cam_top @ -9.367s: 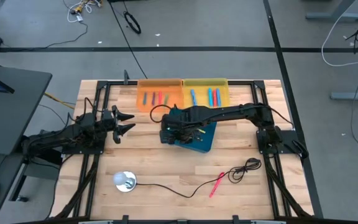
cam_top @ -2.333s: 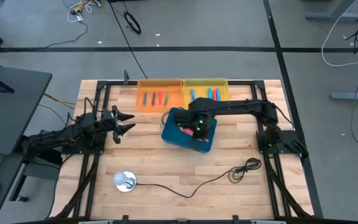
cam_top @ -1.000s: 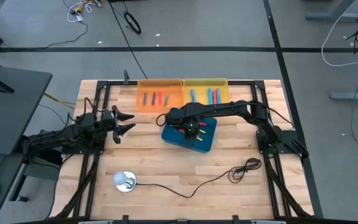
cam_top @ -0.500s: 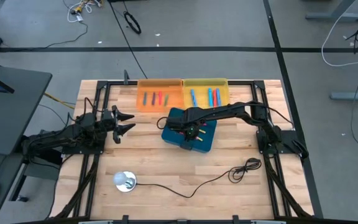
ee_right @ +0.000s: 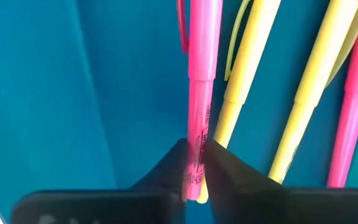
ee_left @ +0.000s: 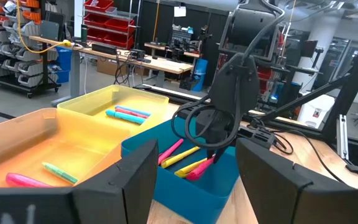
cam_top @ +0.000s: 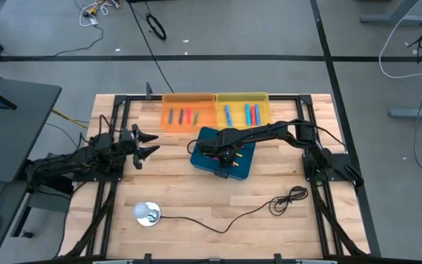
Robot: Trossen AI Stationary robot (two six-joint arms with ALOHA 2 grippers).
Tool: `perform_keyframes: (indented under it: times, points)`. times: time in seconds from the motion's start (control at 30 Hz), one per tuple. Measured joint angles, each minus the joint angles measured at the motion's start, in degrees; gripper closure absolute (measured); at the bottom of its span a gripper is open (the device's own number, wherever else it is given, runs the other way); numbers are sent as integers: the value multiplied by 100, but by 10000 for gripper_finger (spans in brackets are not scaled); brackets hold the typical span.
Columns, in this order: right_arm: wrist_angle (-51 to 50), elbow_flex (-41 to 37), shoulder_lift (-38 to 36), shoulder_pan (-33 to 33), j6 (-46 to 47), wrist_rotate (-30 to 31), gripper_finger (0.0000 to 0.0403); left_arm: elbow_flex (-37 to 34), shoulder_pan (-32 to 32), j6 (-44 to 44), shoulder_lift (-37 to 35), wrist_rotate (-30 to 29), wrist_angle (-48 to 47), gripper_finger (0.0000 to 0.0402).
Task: Pick & Place Markers
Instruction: Put the pink highlighter into the blue bin, then return to Home Position
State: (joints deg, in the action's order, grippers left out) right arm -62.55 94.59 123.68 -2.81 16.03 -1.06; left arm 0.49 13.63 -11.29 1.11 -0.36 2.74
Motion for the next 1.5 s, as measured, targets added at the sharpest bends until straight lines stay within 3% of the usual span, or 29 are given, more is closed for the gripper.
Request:
perform_keyframes:
  times: [0.5,0.73,1.07,1.27,1.5]
  points:
    - [7,0,-7,4,191,56,261,0,2,0,0,0,0,179]
    - [518,-168,-451,1,357,220,199,0,0,-2,1,0,0,179]
    - [2460,-1680,-1962,-26,-134,934,94,-2,0,0,-1,0,0,179]
    - [3951,-2831,-3096,-55,-1177,1407,18,-2,2,-2,0,0,0,179]
    - [5658,-4078,-4394,-87,-2869,1416,21,0,1,-3,-1,-1,0,179]
